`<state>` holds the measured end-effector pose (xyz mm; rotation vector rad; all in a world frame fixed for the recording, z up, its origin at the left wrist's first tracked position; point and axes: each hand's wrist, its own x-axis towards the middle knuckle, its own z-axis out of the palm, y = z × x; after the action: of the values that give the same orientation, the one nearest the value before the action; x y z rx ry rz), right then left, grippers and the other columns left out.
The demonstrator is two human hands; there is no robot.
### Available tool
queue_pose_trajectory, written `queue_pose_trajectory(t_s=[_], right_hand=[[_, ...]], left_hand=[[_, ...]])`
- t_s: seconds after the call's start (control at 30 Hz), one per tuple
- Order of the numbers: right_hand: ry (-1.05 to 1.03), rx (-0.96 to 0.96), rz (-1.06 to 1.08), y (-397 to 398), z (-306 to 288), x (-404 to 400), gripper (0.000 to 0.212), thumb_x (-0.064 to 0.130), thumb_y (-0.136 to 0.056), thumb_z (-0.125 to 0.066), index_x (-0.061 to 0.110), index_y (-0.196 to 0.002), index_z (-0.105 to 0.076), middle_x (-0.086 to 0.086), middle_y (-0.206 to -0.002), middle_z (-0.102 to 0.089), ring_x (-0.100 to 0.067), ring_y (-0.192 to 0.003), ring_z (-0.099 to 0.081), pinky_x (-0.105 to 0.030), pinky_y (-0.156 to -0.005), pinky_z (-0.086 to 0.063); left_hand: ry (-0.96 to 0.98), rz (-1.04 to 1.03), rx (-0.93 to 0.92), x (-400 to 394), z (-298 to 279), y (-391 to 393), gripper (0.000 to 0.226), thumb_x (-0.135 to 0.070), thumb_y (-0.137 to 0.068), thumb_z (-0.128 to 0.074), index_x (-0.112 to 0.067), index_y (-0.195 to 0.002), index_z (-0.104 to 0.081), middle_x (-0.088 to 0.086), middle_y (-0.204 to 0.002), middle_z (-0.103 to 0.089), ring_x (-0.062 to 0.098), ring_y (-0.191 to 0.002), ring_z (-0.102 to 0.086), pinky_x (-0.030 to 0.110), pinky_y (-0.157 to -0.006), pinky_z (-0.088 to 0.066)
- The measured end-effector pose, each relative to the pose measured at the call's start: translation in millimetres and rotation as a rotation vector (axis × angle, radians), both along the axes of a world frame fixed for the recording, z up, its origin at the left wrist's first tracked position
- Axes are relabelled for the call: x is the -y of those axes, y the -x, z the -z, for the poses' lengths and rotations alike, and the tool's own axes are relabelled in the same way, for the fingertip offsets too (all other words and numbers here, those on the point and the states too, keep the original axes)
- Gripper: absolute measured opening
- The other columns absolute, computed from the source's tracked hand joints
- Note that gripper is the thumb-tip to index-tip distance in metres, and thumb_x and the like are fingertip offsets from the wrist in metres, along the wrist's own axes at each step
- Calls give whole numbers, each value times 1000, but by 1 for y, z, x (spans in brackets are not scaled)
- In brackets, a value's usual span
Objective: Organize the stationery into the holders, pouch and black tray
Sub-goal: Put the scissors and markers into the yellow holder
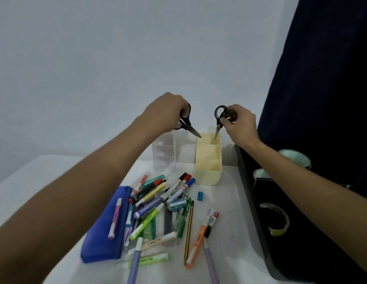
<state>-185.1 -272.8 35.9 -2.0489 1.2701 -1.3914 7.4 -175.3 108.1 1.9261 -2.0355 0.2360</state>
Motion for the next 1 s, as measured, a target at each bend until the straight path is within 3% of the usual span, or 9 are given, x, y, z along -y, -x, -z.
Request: queue_pose_trajectory(t_s=[0.17,0.47,0.57,0.67,0.83,0.93,1.0], right_hand=[[-27,30,-15,-9,10,24,19,3,-87,-62,8,-105,-62,-1,-91,-62,4,-69,-55,6,-58,-38],[-9,-10,-1,-23,50,68,13,2,-83,-66,2,-96,-62,-10,-88,-66,-16,-71,-57,-1,-61,-42],[-53,11,10,-29,59,77,12,4,-84,-65,2,-95,-62,-10,-88,-66,-25,-76,-63,-10,-64,-47],[-104,3,12,-35,67,81,13,9,-86,-65,4,-98,-62,-5,-86,-64,-22,-76,-63,-28,-71,-56],[-151,-5,27,-38,79,86,18,11,-87,-64,5,-104,-60,-4,-89,-61,-15,-73,-58,-8,-54,-42],[-167,5,29,-39,85,87,20,12,-88,-65,5,-105,-60,-6,-91,-63,-15,-74,-58,-6,-53,-40],[-168,18,19,-40,86,87,20,13,-87,-65,4,-105,-60,-8,-93,-65,-16,-74,-59,-7,-55,-41]], left_hand=[[-27,40,106,51,3,4,30,6,-75,-59,-14,-95,-68,2,-83,-59,28,-81,-62,31,-63,-46],[-141,78,89,123,33,10,28,6,-72,-61,-15,-89,-68,3,-83,-59,29,-80,-62,31,-61,-46],[-158,82,65,140,46,13,27,3,-77,-59,-15,-95,-68,3,-90,-58,25,-80,-59,31,-65,-49],[-172,104,21,153,59,15,25,3,-76,-61,-13,-92,-70,5,-94,-64,24,-83,-60,32,-71,-53],[-189,91,-124,163,80,16,24,6,-74,-63,-12,-86,-73,2,-92,-67,22,-82,-63,28,-70,-54],[-184,69,-194,164,89,16,23,6,-76,-63,-10,-88,-73,-1,-86,-61,21,-84,-64,27,-72,-55],[-170,54,-238,164,91,15,22,6,-79,-60,-8,-90,-73,-1,-84,-60,19,-81,-62,22,-64,-52]])
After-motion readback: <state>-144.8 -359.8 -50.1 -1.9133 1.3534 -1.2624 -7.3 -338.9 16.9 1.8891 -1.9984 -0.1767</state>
